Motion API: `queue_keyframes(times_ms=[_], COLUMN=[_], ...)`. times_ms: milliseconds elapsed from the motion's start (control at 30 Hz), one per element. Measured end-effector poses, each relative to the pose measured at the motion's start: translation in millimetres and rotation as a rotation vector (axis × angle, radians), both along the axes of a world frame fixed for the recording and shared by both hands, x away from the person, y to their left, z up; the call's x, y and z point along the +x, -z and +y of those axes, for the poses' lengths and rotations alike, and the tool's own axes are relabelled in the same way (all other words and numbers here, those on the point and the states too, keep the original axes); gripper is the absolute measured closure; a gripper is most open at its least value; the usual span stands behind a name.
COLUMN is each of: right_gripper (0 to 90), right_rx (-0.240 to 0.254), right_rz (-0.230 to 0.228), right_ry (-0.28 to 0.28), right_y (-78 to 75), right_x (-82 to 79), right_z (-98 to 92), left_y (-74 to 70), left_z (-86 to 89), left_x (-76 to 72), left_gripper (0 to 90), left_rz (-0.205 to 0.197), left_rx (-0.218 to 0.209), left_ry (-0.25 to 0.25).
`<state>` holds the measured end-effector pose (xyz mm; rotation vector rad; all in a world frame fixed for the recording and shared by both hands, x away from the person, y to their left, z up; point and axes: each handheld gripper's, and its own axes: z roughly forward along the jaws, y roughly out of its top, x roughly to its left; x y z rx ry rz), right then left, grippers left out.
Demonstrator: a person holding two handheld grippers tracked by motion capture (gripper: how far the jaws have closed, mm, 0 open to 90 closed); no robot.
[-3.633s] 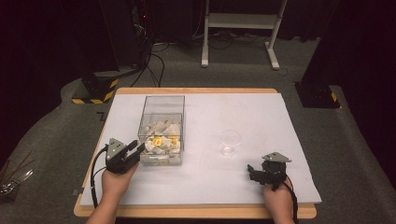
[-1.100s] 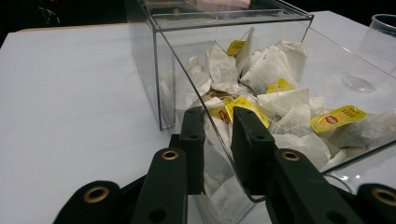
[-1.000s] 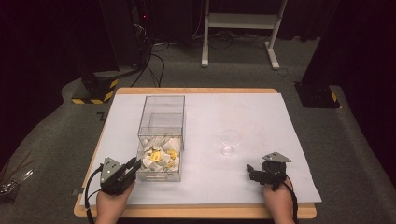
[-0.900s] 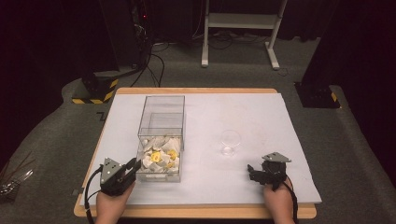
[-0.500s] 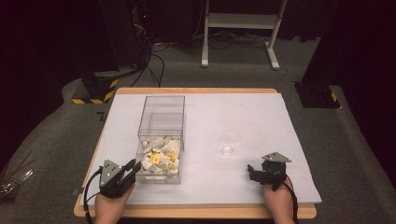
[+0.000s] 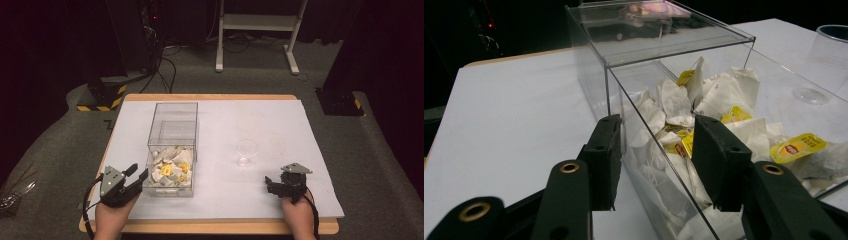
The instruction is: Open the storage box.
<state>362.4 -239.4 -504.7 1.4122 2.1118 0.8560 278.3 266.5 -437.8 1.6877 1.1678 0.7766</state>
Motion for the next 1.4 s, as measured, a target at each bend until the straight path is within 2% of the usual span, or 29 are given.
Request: queue_keyframes(times_ms=[167, 233, 367, 500, 633, 800, 1033, 1167, 1233, 1300, 1400], right_gripper=[12.8, 12.8, 12.7, 12.6, 12.5, 12.5, 12.5, 12.6, 12.6, 12.6, 12.8], right_rx=[-0.001, -0.002, -0.002, 0.001, 0.002, 0.001, 0.000, 0.000, -0.001, 0.000, 0.001], right_rz=[-0.002, -0.003, -0.002, 0.002, 0.002, 0.001, 0.001, 0.001, 0.001, 0.001, 0.002], right_ry=[-0.001, -0.001, -0.001, 0.001, 0.000, -0.004, -0.003, -0.004, -0.004, -0.004, -0.001], right_y=[0.1, 0.1, 0.0, 0.0, 0.1, 0.1, 0.1, 0.1, 0.0, 0.0, -0.1], right_x=[-0.1, -0.1, 0.0, 0.2, 0.5, 0.9, 0.8, 0.9, 0.9, 0.8, 0.5], right_z=[0.0, 0.1, 0.0, 0.0, -0.3, -0.6, -0.5, -0.5, -0.5, -0.5, -0.1], left_y=[-4.7, -5.2, -2.5, 5.1, 16.4, 34.8, 53.1, 64.7, 67.4, 67.1, 68.3], left_z=[11.0, 16.4, 25.6, 30.7, 34.6, 40.3, 44.3, 43.9, 43.7, 43.6, 42.8], left_x=[7.6, 12.1, 20.3, 28.4, 33.4, 36.1, 40.5, 43.8, 45.3, 45.2, 47.4], left_gripper=[52.9, 52.7, 51.7, 49.9, 49.5, 49.1, 47.8, 46.4, 45.7, 45.2, 44.6], left_rz=[-0.021, -0.025, -0.012, 0.003, 0.034, 0.082, 0.142, 0.194, 0.222, 0.215, 0.237], left_rx=[0.025, 0.022, 0.021, 0.038, 0.043, 0.048, 0.081, 0.102, 0.113, 0.111, 0.126], left_ry=[-0.024, -0.041, -0.058, -0.077, -0.070, -0.085, -0.094, -0.091, -0.091, -0.096, -0.098])
